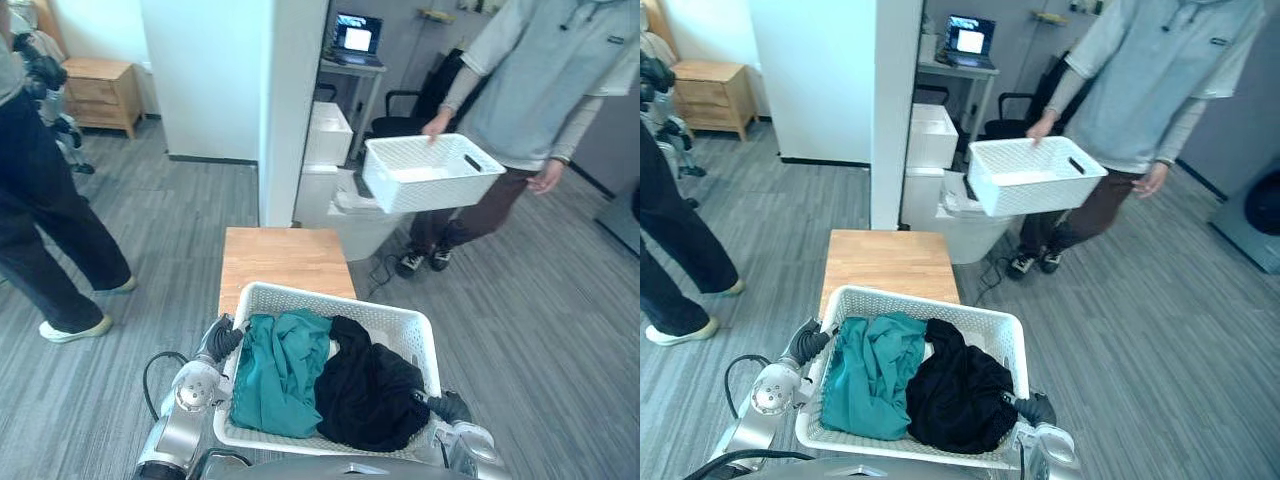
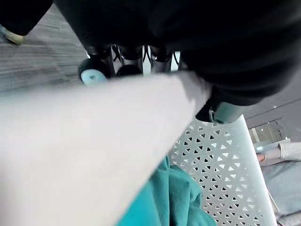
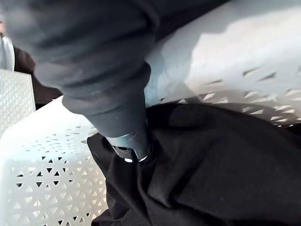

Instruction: Pick up the laundry basket with both hands and put the clothes into the washing machine.

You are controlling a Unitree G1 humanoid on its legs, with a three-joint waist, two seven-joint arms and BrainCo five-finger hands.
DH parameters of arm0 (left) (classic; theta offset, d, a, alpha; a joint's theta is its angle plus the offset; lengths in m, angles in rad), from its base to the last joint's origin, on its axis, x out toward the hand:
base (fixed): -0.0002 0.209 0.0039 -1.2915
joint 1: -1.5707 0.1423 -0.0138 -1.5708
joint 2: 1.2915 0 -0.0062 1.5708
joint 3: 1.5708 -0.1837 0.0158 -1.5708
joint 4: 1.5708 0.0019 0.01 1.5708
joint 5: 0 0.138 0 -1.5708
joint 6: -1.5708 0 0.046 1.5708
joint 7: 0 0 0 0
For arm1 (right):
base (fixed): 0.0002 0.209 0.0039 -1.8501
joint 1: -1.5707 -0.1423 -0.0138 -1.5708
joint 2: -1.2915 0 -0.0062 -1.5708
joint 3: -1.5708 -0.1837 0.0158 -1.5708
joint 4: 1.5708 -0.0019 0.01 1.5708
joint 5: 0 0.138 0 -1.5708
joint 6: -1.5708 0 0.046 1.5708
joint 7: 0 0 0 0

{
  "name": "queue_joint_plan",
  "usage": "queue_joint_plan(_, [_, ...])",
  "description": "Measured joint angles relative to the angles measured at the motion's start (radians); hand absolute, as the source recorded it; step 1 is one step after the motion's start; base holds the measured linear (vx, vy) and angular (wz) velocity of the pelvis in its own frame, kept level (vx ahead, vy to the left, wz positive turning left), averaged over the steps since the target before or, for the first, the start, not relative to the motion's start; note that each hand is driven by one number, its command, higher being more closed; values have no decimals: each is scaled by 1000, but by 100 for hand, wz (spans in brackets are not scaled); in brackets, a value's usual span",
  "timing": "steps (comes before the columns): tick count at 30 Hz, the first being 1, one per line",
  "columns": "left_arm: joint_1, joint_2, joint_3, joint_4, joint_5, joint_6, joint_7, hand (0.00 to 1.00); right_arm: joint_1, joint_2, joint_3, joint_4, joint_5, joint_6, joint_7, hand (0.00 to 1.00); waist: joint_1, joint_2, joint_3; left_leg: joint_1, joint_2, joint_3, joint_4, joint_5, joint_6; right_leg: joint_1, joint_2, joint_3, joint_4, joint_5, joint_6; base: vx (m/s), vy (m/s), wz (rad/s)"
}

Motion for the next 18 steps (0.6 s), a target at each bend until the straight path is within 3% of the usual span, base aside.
queue_joint_plan(2, [0, -6, 19, 0, 0, 8, 3, 100, -39, -21, 15, 20, -2, 1, 0, 100, 4, -4, -4, -21, 4, 61, -5, 23, -9, 11, 5, -49, -118, -15, 2, -56, -63, -111])
queue_joint_plan(4, [0, -28, 31, 0, 0, 16, -1, 100, -57, -57, 42, 39, -2, 8, -2, 100, 14, 20, -17, -23, 5, 115, -34, 46, -15, 14, 37, -66, -243, -6, -13, -45, -37, -108])
queue_joint_plan(7, [-2, -53, 60, 0, -2, 15, 14, 100, -108, -83, 74, 39, -2, 8, -4, 100, 21, 29, -30, -25, 9, 227, -56, 62, -9, 35, 79, -2, -443, 9, -9, -59, -91, -106])
queue_joint_plan(10, [-1, -52, 63, 2, -5, 15, 25, 100, -111, -101, 110, 37, -1, 8, -5, 100, 22, 46, -54, -25, 35, 265, -57, 74, -18, 38, 131, 65, -556, 88, -18, -76, -92, -67])
queue_joint_plan(14, [-3, -51, 50, 38, -23, 11, 32, 100, -100, -108, 107, 35, -1, 6, -6, 100, 8, 53, -61, -25, 53, 301, -58, 87, -28, 49, 170, 132, -665, 171, -33, -68, -77, -55])
queue_joint_plan(18, [-4, -51, 25, 121, -29, 11, 30, 100, -29, -103, 80, 36, -1, 6, -7, 100, -31, 54, -60, -19, 66, 337, -52, 94, -31, 41, 190, 207, -704, 218, -47, -95, -48, -52])
